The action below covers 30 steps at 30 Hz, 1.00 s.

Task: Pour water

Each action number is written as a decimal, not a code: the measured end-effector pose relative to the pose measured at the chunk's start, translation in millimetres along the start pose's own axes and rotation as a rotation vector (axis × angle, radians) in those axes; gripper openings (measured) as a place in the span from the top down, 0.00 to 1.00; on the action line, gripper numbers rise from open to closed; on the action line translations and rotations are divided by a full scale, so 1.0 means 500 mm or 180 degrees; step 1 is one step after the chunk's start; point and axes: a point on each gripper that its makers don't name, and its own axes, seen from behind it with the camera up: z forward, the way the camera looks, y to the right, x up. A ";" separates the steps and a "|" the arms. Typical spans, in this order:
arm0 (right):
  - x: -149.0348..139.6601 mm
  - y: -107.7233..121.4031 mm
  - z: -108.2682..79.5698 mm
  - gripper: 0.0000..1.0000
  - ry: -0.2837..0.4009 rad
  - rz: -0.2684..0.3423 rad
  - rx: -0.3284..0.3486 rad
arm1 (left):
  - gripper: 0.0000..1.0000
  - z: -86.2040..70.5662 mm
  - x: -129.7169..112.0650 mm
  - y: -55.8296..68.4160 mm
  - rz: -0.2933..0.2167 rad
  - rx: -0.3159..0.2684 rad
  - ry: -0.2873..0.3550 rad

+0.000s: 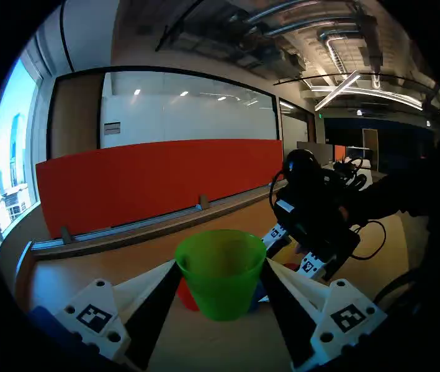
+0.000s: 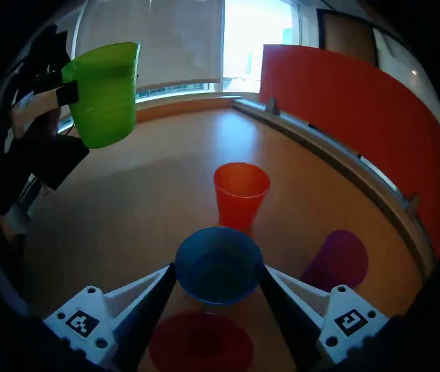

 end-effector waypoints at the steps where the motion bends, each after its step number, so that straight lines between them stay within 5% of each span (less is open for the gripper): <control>1: -0.001 0.001 0.001 0.05 -0.0003 -0.0004 -0.0011 | 0.14 0.000 -0.001 0.000 0.0001 0.0000 -0.0001; 16: 0.001 0.001 -0.005 0.09 0.0070 0.0017 -0.0025 | 0.14 0.003 -0.007 -0.001 -0.0001 -0.0010 -0.0009; 30: 0.072 0.011 -0.053 0.09 0.0528 0.0121 -0.0103 | 0.14 0.009 0.000 0.008 0.0020 -0.0039 -0.0003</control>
